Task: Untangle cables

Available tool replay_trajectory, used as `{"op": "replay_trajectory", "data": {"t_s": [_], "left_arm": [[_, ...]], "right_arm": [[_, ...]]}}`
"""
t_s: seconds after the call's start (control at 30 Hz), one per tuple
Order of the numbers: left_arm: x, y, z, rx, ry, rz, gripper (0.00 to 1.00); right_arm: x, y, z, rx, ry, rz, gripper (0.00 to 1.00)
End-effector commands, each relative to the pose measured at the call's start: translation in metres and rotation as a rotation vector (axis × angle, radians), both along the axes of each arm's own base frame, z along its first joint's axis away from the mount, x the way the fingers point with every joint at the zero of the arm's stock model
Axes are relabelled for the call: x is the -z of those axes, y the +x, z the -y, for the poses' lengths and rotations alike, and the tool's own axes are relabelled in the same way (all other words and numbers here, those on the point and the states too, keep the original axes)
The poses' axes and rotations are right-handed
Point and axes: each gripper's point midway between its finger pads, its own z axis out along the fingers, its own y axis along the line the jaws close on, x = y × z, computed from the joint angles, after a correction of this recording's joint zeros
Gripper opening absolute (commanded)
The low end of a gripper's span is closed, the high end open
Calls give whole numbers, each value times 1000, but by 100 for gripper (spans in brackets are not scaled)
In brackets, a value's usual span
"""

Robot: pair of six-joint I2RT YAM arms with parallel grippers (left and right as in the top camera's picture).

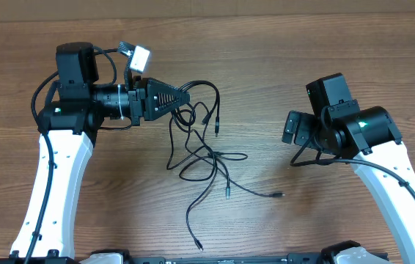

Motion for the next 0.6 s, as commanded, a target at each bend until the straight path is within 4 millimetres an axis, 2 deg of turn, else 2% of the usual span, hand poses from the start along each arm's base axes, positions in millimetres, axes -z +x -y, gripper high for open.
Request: {"op": "replay_trajectory", "data": {"t_s": [0.0,0.13,0.23,0.43,0.57], "left_arm": [[-13,-6,-1,4,-6,35,4],[-5,-3,0,-31,27,0,4],[-1,0,-1,-51,45,-8,4],[-1,-2,2,-37,44,9,4],[-5,-12,13,28,31,100,4]], "right_arm": [[-2,1,-29,-117,140,-7,100],[-19,-2,-80,-394,369,31,100],[-31,-7,-103,-534,480,64,100],[-55,-14,-131,-686,644,126,100],[-70,-16,-143,-738,735,156,100]]}}
